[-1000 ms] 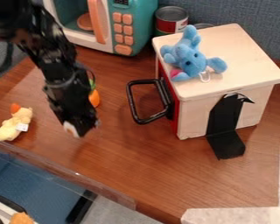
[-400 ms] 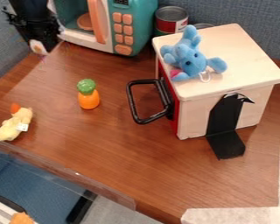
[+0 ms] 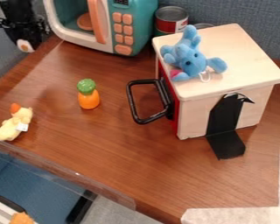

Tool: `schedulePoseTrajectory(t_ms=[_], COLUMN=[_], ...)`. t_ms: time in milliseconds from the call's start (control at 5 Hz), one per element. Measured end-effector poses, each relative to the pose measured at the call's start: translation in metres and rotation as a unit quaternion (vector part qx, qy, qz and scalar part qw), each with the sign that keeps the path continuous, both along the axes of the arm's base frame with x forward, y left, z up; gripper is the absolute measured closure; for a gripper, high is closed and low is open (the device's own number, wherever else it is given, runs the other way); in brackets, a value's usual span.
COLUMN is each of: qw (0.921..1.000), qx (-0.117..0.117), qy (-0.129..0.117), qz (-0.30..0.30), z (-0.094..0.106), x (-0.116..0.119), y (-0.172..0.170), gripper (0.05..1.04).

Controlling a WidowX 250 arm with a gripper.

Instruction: Prend object sur la table

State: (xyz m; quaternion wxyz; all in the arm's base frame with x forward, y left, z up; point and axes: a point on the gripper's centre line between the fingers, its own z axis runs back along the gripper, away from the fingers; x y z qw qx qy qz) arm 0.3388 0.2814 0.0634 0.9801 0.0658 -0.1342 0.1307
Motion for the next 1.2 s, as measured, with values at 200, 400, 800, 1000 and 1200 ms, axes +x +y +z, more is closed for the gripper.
schedulePoseTrajectory(t_ms=[200,400,800,1000,1200], qw=[0.9992,0.9982,0.9961,0.9958,0.9966], qx=[0.007,-0.008,-0.014,-0.033,-0.027], qy=[0.035,0.059,0.088,0.085,0.069], qz=[0.014,0.006,0.002,-0.014,-0.037], z=[-0.028,-0.044,-0.036,-0.02,0.014], x=[-0.006,-0.01,-0.005,-0.002,-0.008], y=[0.007,0.002,0.0,-0.005,-0.007], gripper=[0.605,0.605,0.236,0.069,0.073])
